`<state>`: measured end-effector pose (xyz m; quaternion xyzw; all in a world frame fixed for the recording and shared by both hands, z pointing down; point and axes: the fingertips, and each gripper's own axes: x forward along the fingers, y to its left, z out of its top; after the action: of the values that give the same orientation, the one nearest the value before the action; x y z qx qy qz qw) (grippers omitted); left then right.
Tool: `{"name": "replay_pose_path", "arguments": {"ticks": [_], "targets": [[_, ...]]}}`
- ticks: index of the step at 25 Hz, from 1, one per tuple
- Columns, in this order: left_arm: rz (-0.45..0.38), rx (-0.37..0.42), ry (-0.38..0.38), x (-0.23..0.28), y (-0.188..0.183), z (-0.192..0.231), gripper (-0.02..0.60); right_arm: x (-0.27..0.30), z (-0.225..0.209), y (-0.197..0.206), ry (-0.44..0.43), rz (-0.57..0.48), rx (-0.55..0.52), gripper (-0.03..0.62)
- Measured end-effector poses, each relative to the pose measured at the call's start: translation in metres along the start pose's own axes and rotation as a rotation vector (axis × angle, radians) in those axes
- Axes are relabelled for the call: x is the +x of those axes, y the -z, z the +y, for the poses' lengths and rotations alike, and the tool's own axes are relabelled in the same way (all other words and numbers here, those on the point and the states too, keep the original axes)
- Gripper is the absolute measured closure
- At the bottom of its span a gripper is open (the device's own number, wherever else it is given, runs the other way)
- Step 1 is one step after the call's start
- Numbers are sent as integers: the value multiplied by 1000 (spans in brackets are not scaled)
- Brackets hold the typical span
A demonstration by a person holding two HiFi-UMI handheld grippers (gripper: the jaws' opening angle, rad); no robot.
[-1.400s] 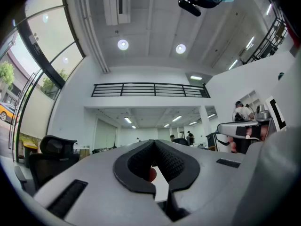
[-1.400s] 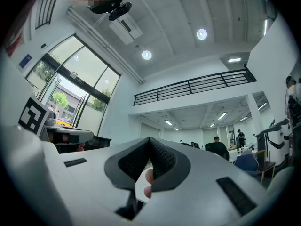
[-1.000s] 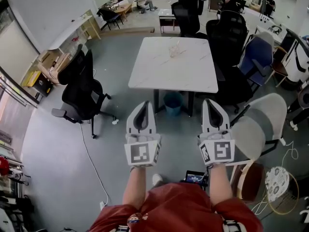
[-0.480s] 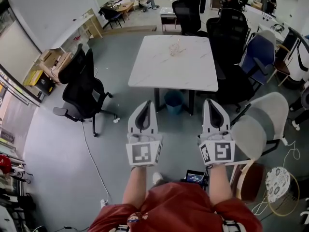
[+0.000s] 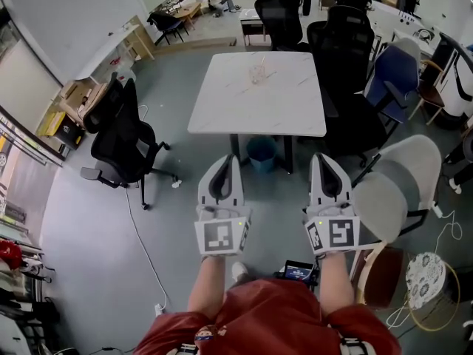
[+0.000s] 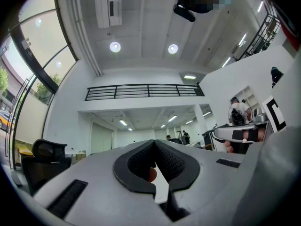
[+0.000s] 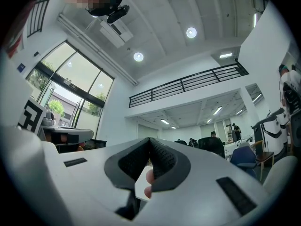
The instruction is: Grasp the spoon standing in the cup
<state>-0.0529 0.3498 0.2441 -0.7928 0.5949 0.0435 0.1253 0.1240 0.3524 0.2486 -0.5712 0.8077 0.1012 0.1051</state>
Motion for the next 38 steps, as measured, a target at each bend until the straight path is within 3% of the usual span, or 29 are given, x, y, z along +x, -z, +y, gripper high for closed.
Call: {"name": "replay_pose_path", "arguments": {"ticks": [11, 17, 30, 38], "targets": [[12, -40, 20, 19, 11, -69, 572, -26, -58, 12, -11, 3, 11, 582], [15, -7, 20, 26, 12, -88, 572, -29, -78, 10, -8, -5, 19, 582], [-30, -77, -15, 68, 25, -57, 572, 25, -63, 24, -57, -14, -15, 582], [-46, -53, -24, 116, 41, -9, 572, 99, -47, 45, -65, -5, -19, 582]]}}
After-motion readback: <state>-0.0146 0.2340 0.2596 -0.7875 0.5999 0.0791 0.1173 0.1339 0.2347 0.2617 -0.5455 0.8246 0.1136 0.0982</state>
